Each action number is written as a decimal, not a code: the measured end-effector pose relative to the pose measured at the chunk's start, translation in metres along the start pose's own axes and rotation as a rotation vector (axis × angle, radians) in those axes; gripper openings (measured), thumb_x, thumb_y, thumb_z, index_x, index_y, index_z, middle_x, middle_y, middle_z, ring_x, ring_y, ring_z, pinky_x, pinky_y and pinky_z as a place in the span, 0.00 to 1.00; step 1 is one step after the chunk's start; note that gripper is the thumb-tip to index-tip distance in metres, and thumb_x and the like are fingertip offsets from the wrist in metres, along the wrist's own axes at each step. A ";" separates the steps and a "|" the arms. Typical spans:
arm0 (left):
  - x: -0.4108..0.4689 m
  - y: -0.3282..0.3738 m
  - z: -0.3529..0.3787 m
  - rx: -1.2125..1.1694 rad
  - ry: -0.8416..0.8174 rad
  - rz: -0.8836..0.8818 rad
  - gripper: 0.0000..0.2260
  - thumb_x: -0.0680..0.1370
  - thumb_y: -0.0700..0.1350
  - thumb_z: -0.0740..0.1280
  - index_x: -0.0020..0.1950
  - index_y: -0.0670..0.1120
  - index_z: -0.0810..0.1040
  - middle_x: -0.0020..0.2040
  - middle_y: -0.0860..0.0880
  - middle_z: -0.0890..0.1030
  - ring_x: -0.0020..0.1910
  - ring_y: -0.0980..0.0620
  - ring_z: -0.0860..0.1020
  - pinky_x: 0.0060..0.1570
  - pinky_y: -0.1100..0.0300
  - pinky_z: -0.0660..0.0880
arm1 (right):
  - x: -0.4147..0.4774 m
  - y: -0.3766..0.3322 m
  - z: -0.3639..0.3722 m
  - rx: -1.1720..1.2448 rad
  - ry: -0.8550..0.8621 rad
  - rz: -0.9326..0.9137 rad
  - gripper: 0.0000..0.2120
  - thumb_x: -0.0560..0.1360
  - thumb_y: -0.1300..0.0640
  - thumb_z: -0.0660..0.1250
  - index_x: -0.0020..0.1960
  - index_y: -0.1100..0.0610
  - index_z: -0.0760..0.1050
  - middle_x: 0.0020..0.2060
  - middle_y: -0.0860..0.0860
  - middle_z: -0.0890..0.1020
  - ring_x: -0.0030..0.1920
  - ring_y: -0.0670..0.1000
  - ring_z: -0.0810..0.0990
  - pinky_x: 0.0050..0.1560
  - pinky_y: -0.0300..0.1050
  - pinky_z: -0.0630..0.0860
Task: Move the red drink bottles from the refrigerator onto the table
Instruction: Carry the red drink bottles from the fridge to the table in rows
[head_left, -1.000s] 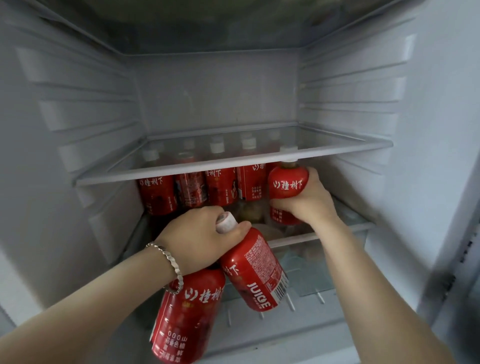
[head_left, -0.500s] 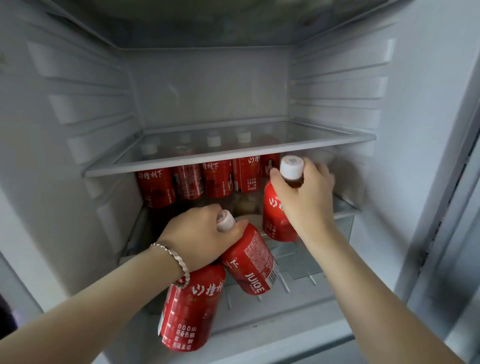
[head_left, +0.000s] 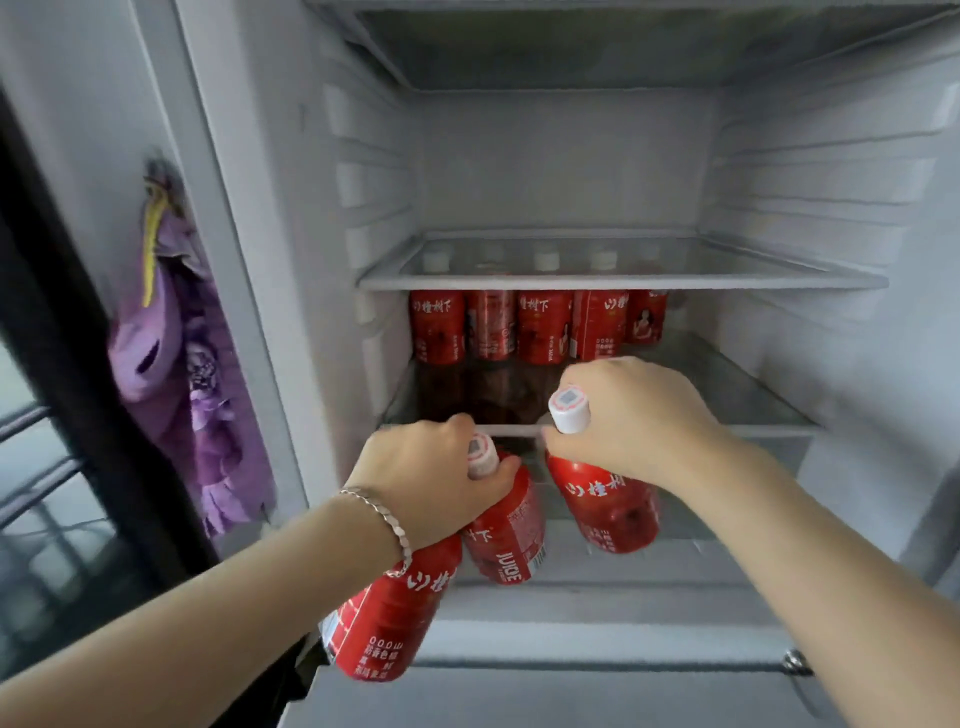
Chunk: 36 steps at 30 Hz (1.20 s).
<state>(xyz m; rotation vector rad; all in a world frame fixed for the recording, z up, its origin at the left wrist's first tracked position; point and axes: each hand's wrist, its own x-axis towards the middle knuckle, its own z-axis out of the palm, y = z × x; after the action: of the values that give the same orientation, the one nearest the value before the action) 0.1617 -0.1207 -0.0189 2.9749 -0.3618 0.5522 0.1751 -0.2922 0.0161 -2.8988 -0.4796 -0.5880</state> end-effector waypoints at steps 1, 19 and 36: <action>-0.012 -0.002 -0.003 0.015 -0.011 -0.046 0.19 0.74 0.67 0.55 0.45 0.51 0.66 0.41 0.53 0.77 0.41 0.50 0.77 0.40 0.60 0.70 | 0.000 -0.007 0.005 0.008 -0.063 -0.047 0.12 0.71 0.42 0.65 0.40 0.50 0.70 0.38 0.46 0.76 0.40 0.51 0.75 0.34 0.42 0.66; -0.378 0.028 -0.072 0.437 -0.045 -0.995 0.19 0.74 0.64 0.56 0.40 0.48 0.72 0.29 0.50 0.78 0.29 0.48 0.80 0.28 0.60 0.72 | -0.167 -0.229 0.035 0.191 -0.276 -1.103 0.14 0.73 0.42 0.62 0.52 0.51 0.73 0.52 0.48 0.80 0.55 0.53 0.78 0.42 0.42 0.65; -0.819 0.429 -0.165 0.609 -0.125 -2.036 0.22 0.76 0.65 0.53 0.56 0.50 0.70 0.51 0.48 0.82 0.52 0.46 0.79 0.41 0.59 0.65 | -0.719 -0.331 -0.133 0.369 -0.492 -2.145 0.17 0.74 0.43 0.63 0.57 0.52 0.75 0.51 0.51 0.82 0.46 0.51 0.79 0.39 0.38 0.75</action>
<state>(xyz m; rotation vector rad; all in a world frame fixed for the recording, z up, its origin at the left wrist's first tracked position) -0.7434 -0.3385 -0.1423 1.9599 2.6452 0.0921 -0.6107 -0.2094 -0.1245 -1.0033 -3.0232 0.2116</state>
